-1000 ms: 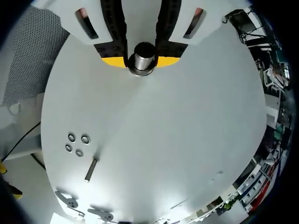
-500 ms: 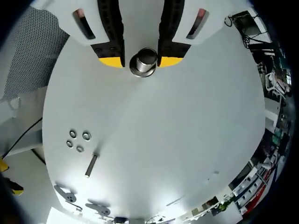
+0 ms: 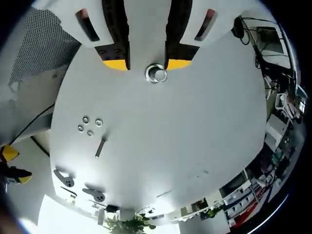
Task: Place the washer onto the threaded stud by aligning its center hole with the stud, sliding it down to the base, and recovering from edge contact or off-axis alignment until the washer reaches the visible bottom stop.
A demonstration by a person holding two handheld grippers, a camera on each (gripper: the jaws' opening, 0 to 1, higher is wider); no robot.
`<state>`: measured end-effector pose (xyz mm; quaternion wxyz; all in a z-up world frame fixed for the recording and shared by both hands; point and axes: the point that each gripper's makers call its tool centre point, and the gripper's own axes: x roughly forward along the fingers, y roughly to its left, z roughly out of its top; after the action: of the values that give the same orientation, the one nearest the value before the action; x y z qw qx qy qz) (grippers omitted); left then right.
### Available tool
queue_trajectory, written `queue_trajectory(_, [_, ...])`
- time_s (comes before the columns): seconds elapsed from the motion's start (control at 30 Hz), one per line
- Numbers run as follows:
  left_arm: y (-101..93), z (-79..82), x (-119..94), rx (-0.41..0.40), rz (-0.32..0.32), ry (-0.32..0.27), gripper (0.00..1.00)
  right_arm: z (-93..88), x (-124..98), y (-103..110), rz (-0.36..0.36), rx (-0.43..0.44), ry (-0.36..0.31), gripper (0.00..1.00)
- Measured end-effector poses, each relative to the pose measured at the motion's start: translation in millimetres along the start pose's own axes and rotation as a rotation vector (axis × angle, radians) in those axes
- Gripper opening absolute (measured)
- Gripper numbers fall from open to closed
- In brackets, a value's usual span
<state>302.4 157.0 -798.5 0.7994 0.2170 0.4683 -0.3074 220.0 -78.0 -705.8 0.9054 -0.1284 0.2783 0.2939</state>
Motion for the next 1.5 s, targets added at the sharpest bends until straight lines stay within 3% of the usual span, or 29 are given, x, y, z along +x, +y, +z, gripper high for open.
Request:
queue_trajectory(0.17, [-6.2, -12.7, -11.4, -0.024, 0.02, 0.003, 0.28, 2.4, 0.0, 2.6, 0.013, -0.003, -0.009, 0.34])
queue_trajectory(0.4, [-19.1, -11.7, -32.2, -0.055, 0.043, -0.063, 0.28, 4.3, 0.2, 7.1, 0.033, -0.011, -0.019, 0.34])
queue_trajectory(0.57, [-30.9, 3.5, -50.3, -0.096, 0.027, -0.181, 0.28, 6.1, 1.5, 10.7, 0.046, -0.013, -0.02, 0.34])
queue_trajectory(0.67, [-34.4, 3.8, -63.1, -0.104, 0.04, -0.205, 0.28, 5.2, 2.2, 13.1, 0.058, -0.021, -0.012, 0.34])
queue_trajectory(0.8, [-42.7, 17.7, -83.0, -0.113, 0.016, -0.325, 0.3, 6.9, 0.1, 13.2, 0.059, -0.01, -0.027, 0.34])
queue_trajectory(0.9, [-40.7, 13.0, -85.6, -0.099, 0.024, -0.315, 0.3, 9.4, 0.2, 12.5, 0.058, -0.017, -0.037, 0.34])
queue_trajectory(1.03, [-43.0, 17.2, -93.1, -0.147, 0.014, -0.349, 0.3, 8.9, 0.0, 10.0, 0.051, -0.001, -0.04, 0.34])
queue_trajectory(1.17, [-61.8, 25.4, -104.1, -0.07, -0.016, -0.388, 0.3, 11.1, -0.4, 7.1, 0.035, -0.003, -0.046, 0.34])
queue_trajectory(1.33, [-72.5, 24.8, -108.6, -0.037, -0.057, -0.398, 0.3, 1.3, 2.2, 10.1, 0.045, -0.004, -0.003, 0.34])
queue_trajectory(1.5, [-78.8, 25.5, -122.3, -0.077, -0.069, -0.447, 0.31, -5.8, 3.6, 9.3, 0.04, 0.013, 0.033, 0.34])
